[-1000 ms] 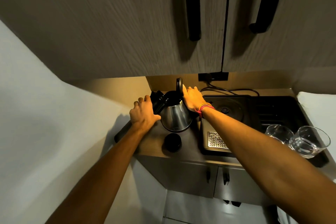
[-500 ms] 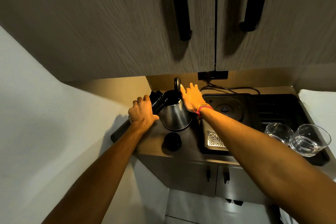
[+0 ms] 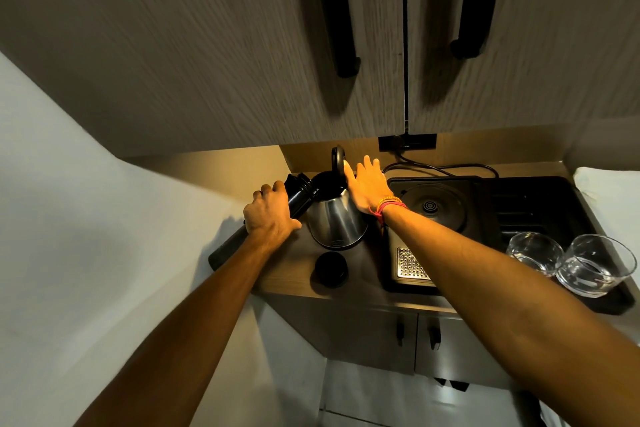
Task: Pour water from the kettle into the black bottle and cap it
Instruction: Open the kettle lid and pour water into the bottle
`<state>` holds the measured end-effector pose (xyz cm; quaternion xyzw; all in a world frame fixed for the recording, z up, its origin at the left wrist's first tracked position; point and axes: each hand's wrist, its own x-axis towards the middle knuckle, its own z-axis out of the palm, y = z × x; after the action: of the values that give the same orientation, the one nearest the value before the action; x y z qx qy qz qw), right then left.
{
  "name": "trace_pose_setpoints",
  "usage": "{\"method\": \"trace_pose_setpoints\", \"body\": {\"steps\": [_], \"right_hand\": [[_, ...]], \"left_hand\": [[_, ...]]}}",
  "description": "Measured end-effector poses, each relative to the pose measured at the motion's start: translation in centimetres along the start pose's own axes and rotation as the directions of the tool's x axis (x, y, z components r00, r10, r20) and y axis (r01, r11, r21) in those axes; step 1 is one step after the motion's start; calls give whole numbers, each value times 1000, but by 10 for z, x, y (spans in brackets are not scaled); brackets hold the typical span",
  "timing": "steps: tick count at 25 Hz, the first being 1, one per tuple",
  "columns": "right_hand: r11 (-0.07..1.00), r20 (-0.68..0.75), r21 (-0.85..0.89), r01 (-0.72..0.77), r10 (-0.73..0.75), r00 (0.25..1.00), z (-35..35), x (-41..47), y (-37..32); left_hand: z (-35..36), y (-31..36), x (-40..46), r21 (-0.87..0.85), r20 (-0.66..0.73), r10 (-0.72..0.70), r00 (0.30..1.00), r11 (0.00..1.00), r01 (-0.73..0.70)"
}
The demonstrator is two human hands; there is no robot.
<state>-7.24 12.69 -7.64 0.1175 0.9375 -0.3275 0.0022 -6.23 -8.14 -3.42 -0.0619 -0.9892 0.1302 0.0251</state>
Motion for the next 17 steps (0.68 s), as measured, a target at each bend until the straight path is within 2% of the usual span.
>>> {"method": "trace_pose_setpoints", "body": {"steps": [7,12,17], "right_hand": [[1000,5,14,8,-8,1000,2,3,2],[995,55,-81,65,-61,997,6,4,8],[1000,17,-11,12,-12,1000,5,5,4]], "left_hand": [[-1,1,4,26,0,11,1000,1000,-11],[-3,0,6,45,-15,33,999,998,-32],[-3,1,6,45,-10,33,999,998,-33]]}}
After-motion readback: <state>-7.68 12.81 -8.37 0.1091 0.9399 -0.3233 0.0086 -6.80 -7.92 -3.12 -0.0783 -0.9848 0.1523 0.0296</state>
